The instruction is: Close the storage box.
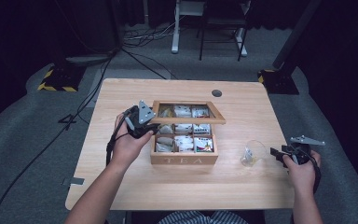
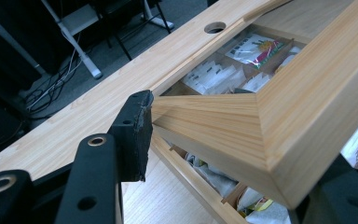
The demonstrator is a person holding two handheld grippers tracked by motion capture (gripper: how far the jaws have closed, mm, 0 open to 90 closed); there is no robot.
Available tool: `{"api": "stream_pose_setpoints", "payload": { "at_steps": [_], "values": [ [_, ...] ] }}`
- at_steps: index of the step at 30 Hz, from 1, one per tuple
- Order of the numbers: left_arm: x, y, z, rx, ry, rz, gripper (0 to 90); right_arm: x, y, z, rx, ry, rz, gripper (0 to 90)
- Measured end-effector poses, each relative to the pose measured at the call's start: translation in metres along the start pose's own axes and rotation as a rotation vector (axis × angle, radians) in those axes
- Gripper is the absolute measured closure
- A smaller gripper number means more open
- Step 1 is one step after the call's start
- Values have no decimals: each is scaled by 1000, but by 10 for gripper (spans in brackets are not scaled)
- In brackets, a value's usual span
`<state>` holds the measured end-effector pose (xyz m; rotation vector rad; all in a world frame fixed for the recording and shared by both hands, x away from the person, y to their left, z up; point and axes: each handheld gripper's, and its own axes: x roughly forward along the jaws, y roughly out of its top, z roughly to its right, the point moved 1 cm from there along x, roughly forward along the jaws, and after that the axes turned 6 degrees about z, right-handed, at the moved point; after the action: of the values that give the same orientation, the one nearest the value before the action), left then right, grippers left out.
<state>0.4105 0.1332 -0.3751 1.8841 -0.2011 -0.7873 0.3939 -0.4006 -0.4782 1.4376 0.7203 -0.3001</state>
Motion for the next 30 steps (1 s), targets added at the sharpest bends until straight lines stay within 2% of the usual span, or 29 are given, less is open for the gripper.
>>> {"api": "stream_pose_setpoints", "payload": {
  "at_steps": [6, 12, 19, 30],
  "values": [
    [0, -2, 1, 7, -6, -5, 481, 10, -8, 5, -14, -14, 0, 397],
    [0, -3, 1, 8, -12, -16, 471, 19, -13, 5, -47, -15, -9, 365],
    [0, -3, 2, 18, -21, -21, 461, 22, -15, 7, -39, -11, -10, 328],
    [-2, -5, 7, 37, -42, -61, 411, 23, -17, 7, -35, -9, 2, 315]
  ]
}}
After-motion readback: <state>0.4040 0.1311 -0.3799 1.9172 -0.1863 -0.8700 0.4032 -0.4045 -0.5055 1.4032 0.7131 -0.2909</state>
